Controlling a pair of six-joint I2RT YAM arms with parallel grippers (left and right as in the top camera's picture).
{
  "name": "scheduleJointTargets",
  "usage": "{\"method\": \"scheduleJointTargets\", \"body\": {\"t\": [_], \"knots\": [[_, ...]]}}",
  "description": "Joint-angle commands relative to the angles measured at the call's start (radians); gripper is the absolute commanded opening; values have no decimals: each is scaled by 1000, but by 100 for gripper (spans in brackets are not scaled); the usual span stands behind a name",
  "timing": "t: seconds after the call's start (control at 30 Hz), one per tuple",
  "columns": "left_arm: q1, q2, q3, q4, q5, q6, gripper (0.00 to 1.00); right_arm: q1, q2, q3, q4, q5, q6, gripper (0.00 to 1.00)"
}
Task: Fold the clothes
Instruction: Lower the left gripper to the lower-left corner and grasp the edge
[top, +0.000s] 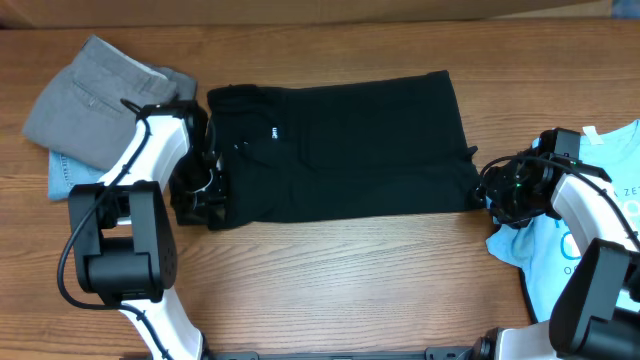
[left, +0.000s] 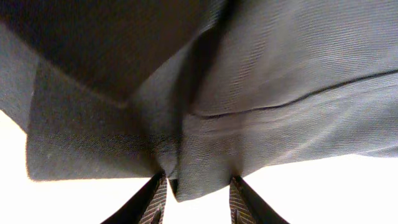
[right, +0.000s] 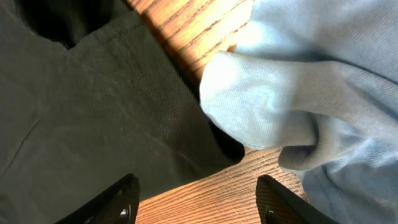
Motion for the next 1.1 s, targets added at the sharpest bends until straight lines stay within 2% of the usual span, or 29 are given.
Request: {"method": "scheduleJointTargets", "body": {"t": [0.0, 0.17, 0.23, 0.33, 0.47, 0.67, 0.83, 0.93, 1.07], "knots": [[30, -1, -41, 18, -16, -32, 37, -2, 0, 5, 3, 2, -8, 64], [34, -1, -126, 141, 38, -17, 39, -2, 0, 4, 26, 3, -27, 64], [35, -1, -167, 190, 26, -17, 29, -2, 0, -6, 45, -2, -37, 63], [45, -1, -212, 225, -33, -38, 5, 0, 0, -8, 62, -62, -55, 62], [78, -1, -241, 232, -131, -86, 4, 8, 0, -8, 71, -64, -87, 61], [142, -1, -241, 270, -109, -89, 4, 36, 0, -41, 91, -57, -87, 59], [150, -1, -241, 272, -110, -89, 4, 67, 0, -72, 153, 44, -69, 59], [150, -1, -241, 271, -111, -89, 4, 68, 0, -72, 156, 19, -68, 59], [150, -1, -241, 271, -118, -89, 4, 77, 0, -73, 133, -11, -80, 48]]}}
